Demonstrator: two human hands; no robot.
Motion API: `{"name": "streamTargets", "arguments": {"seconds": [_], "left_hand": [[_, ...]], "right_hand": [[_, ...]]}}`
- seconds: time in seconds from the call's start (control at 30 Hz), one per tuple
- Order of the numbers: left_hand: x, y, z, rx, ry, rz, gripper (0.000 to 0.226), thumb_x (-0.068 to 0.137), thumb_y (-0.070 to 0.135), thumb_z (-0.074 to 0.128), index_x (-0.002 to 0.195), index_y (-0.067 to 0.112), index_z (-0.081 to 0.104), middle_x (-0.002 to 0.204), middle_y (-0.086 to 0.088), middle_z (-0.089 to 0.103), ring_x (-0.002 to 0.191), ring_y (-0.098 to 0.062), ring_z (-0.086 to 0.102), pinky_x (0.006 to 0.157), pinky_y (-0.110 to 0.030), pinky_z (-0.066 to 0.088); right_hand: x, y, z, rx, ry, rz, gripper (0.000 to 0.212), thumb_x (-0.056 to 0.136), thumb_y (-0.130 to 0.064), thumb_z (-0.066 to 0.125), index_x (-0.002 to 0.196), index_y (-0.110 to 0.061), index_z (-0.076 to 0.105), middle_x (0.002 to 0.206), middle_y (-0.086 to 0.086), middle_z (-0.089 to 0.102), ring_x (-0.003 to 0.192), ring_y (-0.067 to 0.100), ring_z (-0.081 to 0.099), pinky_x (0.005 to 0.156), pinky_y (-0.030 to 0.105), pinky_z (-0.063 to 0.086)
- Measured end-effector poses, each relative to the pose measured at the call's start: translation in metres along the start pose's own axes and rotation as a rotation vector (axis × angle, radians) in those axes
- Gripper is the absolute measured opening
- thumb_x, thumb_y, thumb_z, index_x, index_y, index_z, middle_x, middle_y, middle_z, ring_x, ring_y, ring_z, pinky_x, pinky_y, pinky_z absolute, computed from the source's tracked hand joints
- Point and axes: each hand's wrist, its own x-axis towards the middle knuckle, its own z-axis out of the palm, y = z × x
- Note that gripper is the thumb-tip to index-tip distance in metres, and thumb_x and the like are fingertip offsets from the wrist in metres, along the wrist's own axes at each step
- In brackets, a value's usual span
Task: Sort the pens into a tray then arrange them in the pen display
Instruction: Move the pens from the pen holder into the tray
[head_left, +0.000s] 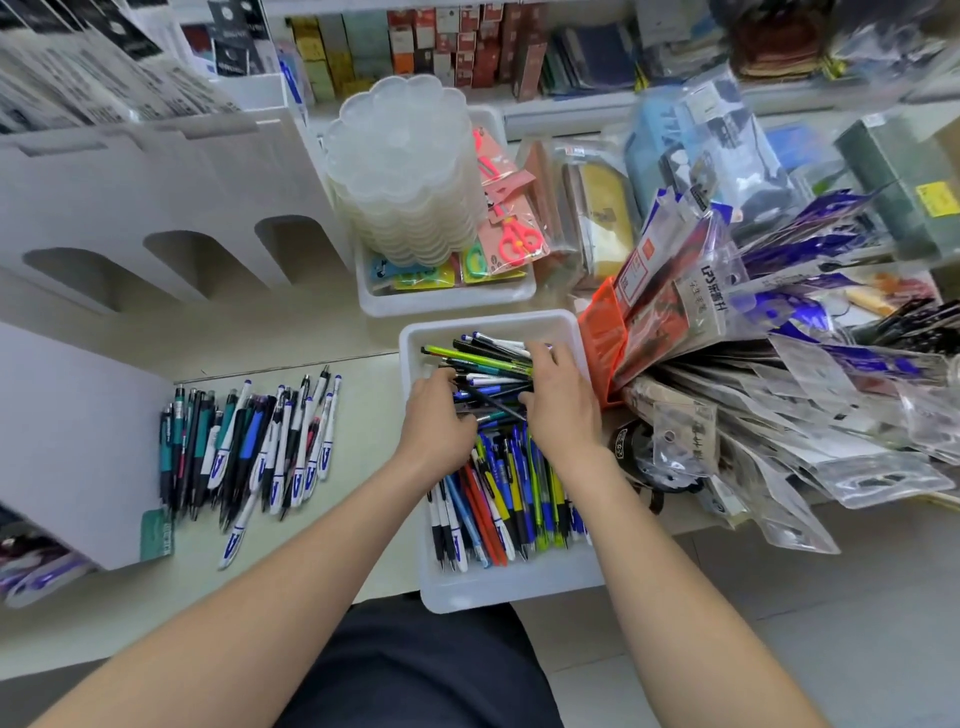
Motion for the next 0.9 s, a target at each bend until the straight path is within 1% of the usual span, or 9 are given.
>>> {"name": "streamTargets", "arguments": {"seconds": [0.1,0.2,0.3,0.37,0.47,0.63,0.7,0.8,0.9], "left_hand": [[0.002,-0.002,0.000,0.100,0.018,0.041,0.056,0.091,0.012,0.078,0.140,0.010,0.050,0.133,-0.012,0.060,0.124,-0.031,0.059,0.097,-0.040,0.049],[0.006,0.000,0.002,0.172,0.082,0.097,0.036,0.093,0.013,0.077,0.117,0.013,0.051,0.113,-0.010,0.065,0.101,-0.033,0.064,0.077,-0.039,0.048],[0.011,0.000,-0.003,0.277,0.106,0.143,0.022,0.095,0.007,0.071,0.104,0.014,0.052,0.100,-0.009,0.065,0.089,-0.036,0.065,0.073,-0.046,0.055],[0.012,0.000,-0.007,0.360,0.092,0.182,0.022,0.094,0.003,0.069,0.106,0.013,0.054,0.103,-0.010,0.064,0.088,-0.041,0.065,0.075,-0.053,0.056],[0.012,-0.002,-0.011,0.469,0.108,0.219,0.041,0.089,-0.006,0.071,0.122,0.009,0.050,0.119,-0.013,0.058,0.087,-0.045,0.065,0.067,-0.050,0.052],[0.012,0.006,-0.009,0.476,0.133,0.196,0.044,0.089,-0.012,0.065,0.126,0.003,0.046,0.123,-0.017,0.044,0.062,-0.025,0.043,0.058,-0.036,0.034],[0.016,0.009,-0.007,0.479,0.104,0.200,0.042,0.094,-0.010,0.062,0.131,0.001,0.046,0.128,-0.021,0.044,0.081,-0.026,0.050,0.068,-0.030,0.041],[0.025,0.011,-0.001,0.409,0.069,0.186,0.037,0.097,-0.006,0.059,0.133,-0.002,0.049,0.129,-0.021,0.053,0.115,-0.034,0.056,0.081,-0.033,0.044],[0.031,0.012,0.003,0.339,0.100,0.178,0.028,0.093,-0.008,0.057,0.116,0.007,0.059,0.111,-0.015,0.065,0.104,-0.033,0.063,0.073,-0.037,0.045]], "right_hand": [[0.000,0.002,0.002,0.130,0.024,0.025,0.046,0.097,0.005,0.059,0.140,-0.011,0.060,0.128,0.011,0.061,0.111,0.033,0.063,0.090,0.043,0.053],[-0.006,0.000,-0.002,0.270,0.058,0.002,0.035,0.102,-0.015,0.059,0.136,-0.014,0.067,0.124,0.005,0.064,0.117,0.024,0.060,0.102,0.040,0.050],[-0.013,0.005,0.002,0.118,-0.042,-0.151,0.037,0.094,-0.035,0.076,0.129,-0.025,0.071,0.110,-0.004,0.056,0.107,0.019,0.055,0.094,0.038,0.048],[-0.014,0.010,0.007,0.004,-0.015,-0.197,0.034,0.091,-0.029,0.080,0.125,-0.025,0.074,0.100,-0.003,0.056,0.097,0.023,0.056,0.086,0.042,0.051],[-0.007,0.020,0.010,-0.045,0.106,-0.200,0.023,0.092,-0.015,0.080,0.115,-0.021,0.080,0.090,-0.001,0.060,0.087,0.025,0.055,0.074,0.040,0.049],[-0.004,0.031,0.009,-0.136,0.157,-0.071,0.032,0.086,0.007,0.073,0.112,-0.009,0.076,0.104,0.010,0.062,0.097,0.031,0.053,0.076,0.042,0.052],[-0.009,0.022,0.008,-0.201,0.162,-0.010,0.033,0.083,0.012,0.070,0.112,-0.003,0.070,0.116,0.015,0.062,0.103,0.034,0.053,0.083,0.043,0.053],[-0.015,0.005,0.012,-0.193,0.169,0.005,0.066,0.078,0.010,0.067,0.141,-0.002,0.051,0.135,0.020,0.052,0.116,0.036,0.049,0.099,0.044,0.049],[-0.013,-0.005,0.023,-0.107,0.087,-0.167,0.086,0.080,0.007,0.064,0.160,-0.006,0.034,0.160,0.025,0.035,0.148,0.044,0.033,0.126,0.052,0.029]]}}
